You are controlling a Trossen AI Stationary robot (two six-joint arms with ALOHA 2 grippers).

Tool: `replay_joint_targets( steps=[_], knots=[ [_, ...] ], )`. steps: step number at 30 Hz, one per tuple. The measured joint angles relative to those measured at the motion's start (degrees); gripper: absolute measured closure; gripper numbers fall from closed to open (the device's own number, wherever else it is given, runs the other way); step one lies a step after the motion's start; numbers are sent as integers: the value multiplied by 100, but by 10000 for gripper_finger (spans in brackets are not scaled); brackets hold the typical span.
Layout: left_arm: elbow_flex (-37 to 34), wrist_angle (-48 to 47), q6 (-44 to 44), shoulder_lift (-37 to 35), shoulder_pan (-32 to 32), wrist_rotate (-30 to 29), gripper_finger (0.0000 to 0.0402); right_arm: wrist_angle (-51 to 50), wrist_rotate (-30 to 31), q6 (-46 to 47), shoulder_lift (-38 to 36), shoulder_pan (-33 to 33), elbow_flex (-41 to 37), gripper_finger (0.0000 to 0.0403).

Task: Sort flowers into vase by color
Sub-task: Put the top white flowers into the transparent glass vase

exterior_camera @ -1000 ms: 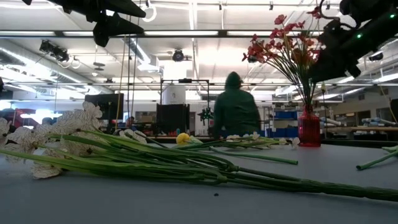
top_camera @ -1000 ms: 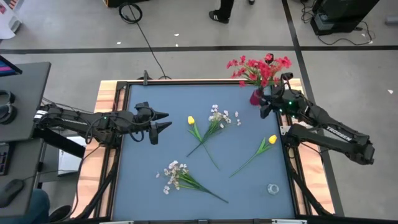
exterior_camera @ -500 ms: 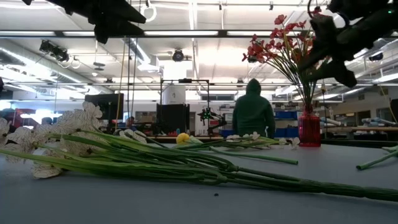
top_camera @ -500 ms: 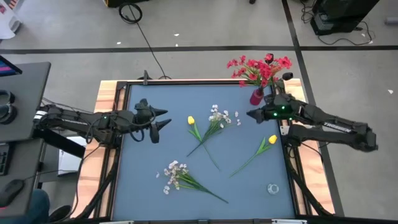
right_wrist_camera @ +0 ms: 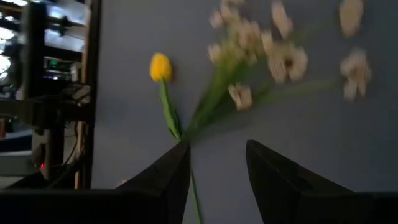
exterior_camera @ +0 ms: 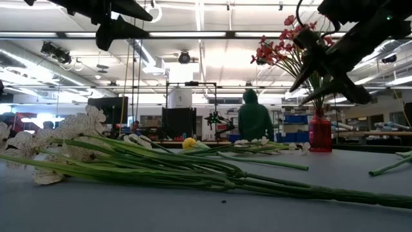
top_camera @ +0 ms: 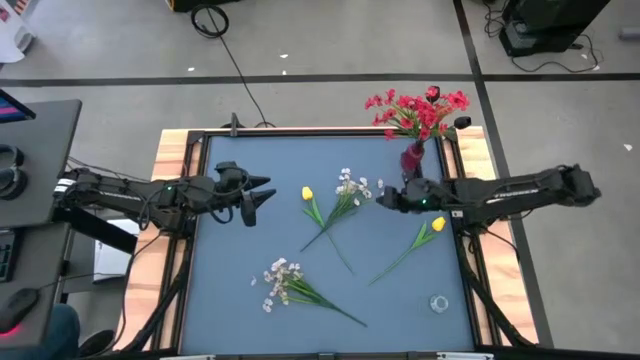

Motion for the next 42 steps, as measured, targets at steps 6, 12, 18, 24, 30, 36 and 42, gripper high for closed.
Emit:
replay_joint_targets(
  steps=[6, 12, 18, 24, 30, 36, 42],
  knots=[
    [0, -3, 49, 0, 9, -15, 184, 4, 93, 996, 360, 565, 0, 239],
    [0, 219, -165, 55, -60, 52, 184, 8, 236, 1386, 676, 879, 233, 239],
    [-2, 130, -470, 245, -52, 63, 184, -21, -60, 1771, 1447, 917, 696, 239],
    [0, -163, -1265, 502, -59, 595, 184, -341, -199, 2286, 2225, 957, 1197, 239],
    [0, -1243, -1790, 513, -70, 905, 184, -425, -215, 2480, 2830, 976, 1769, 239],
    [0, -1733, -1962, 476, -70, 1155, 184, -256, -245, 2766, 3205, 974, 1987, 239],
    [0, -2116, -1976, 476, -70, 1217, 184, 539, -396, 3206, 3743, 823, 1947, 239]
  ],
)
